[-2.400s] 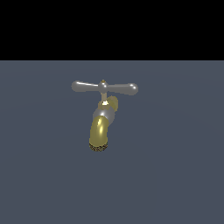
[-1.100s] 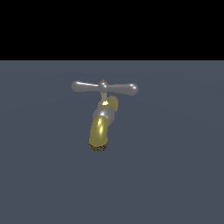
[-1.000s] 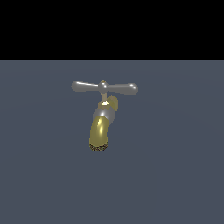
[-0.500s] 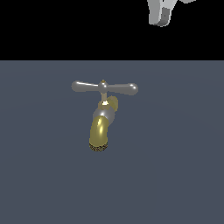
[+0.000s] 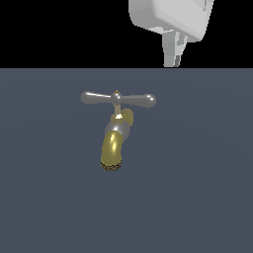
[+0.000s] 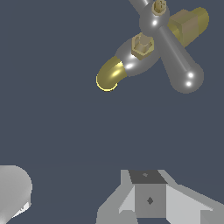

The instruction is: Turn on the faucet by rotating a designated handle.

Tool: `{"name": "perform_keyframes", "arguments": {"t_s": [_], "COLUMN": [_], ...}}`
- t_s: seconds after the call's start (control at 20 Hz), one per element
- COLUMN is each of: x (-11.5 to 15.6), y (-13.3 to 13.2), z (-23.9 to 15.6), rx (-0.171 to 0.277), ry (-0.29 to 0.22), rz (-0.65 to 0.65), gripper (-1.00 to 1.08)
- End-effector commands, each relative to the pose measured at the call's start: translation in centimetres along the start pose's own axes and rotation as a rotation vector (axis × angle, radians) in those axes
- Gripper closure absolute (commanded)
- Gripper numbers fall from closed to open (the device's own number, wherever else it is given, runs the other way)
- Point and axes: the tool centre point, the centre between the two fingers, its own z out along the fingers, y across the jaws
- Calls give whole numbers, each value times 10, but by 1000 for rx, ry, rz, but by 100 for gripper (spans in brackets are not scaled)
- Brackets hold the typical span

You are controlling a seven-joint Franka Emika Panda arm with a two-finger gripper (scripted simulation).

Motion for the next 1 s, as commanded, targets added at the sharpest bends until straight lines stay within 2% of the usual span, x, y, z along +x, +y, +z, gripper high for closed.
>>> {"name": "perform_keyframes", "arguments": {"t_s": [0.0, 0.95], "x": [5, 53], "y": [7, 43], "z": [12, 88], "rx": [-3, -12], "ry": [1, 10], "rz": [-62, -456], "gripper": [108, 108]}}
